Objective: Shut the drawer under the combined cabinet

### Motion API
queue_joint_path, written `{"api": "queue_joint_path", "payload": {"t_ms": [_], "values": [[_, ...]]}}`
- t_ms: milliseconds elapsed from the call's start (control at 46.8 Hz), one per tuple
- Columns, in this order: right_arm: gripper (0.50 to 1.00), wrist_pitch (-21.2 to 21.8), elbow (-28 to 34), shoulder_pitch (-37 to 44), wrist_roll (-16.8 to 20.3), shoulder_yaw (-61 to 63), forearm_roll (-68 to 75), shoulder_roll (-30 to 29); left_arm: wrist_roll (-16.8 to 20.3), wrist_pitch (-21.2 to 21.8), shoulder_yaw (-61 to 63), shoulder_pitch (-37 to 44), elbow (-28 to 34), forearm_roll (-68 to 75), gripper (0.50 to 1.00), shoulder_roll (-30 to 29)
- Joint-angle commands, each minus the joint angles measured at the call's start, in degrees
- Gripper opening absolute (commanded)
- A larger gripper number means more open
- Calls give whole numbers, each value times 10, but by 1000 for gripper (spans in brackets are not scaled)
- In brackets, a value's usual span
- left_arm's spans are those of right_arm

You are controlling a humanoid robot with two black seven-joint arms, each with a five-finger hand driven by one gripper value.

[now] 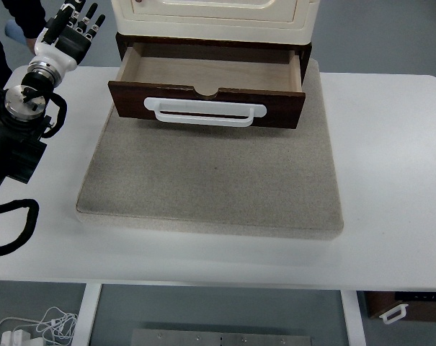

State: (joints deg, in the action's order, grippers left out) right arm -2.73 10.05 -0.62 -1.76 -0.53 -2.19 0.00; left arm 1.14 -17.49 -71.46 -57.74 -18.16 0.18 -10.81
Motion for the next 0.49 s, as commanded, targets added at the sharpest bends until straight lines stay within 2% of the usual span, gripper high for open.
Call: {"api": "queue_joint_path", "payload": {"t_ms": [0, 470], "values": [[952, 0, 1, 0, 0, 0, 0, 0, 0, 0, 0, 0, 0, 0, 999, -2], [952, 0, 1, 0, 0, 0, 0, 0, -1, 1, -3, -2, 1, -3, 996, -6]]}}
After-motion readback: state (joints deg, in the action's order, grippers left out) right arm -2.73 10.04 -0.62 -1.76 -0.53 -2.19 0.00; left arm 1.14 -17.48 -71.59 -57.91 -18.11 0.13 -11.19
